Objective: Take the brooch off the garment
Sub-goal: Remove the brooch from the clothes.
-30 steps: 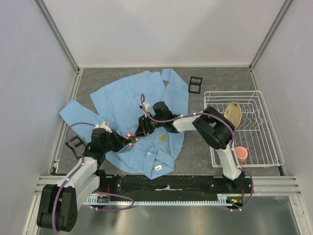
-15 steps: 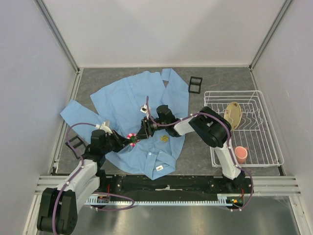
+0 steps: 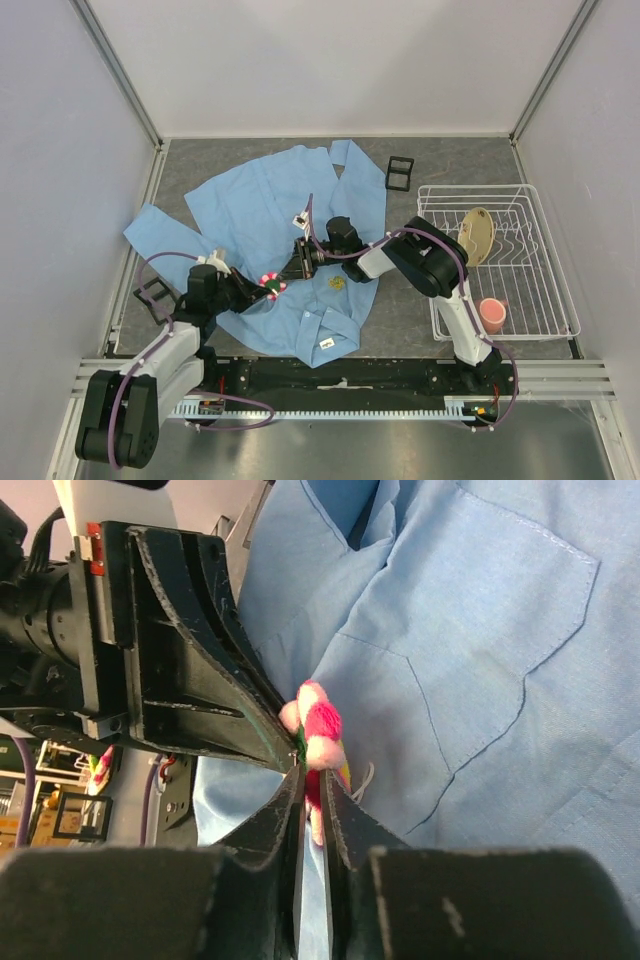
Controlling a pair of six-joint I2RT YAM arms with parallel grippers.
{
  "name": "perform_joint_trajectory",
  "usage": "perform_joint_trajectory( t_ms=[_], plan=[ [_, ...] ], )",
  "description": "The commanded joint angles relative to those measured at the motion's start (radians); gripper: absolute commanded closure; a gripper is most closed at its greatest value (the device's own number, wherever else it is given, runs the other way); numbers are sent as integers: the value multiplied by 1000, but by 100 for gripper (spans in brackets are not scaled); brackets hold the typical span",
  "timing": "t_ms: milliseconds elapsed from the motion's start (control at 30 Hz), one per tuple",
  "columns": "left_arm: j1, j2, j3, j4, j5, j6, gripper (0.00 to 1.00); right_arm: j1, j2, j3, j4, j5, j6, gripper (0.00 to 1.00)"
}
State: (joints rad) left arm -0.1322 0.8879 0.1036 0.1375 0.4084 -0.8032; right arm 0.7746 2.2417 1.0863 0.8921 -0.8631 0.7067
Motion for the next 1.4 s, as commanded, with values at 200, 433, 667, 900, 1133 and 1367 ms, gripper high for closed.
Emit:
perform_joint_trajectory(
  t_ms=[200, 433, 667, 900, 1133, 1367],
  plan=[
    [-3, -50, -44, 168, 61, -7, 98, 29, 12, 24, 24, -85, -21, 60],
    [-3, -109, -47, 137, 69, 2, 98, 23, 16, 43, -87, -71, -107, 43],
    [-3, -139, -44, 103, 67, 4, 98, 20, 45, 54, -22, -97, -61, 43],
    [-3, -95, -33, 105, 30, 10, 98, 20, 52, 3, 200, -134, 78, 59],
    [-3, -75, -25, 103, 21, 21, 98, 22, 67, -23, 300, -149, 135, 53],
    [-3, -72, -19, 111, 36, 12, 98, 25, 78, -9, 274, -151, 129, 60]
  ],
)
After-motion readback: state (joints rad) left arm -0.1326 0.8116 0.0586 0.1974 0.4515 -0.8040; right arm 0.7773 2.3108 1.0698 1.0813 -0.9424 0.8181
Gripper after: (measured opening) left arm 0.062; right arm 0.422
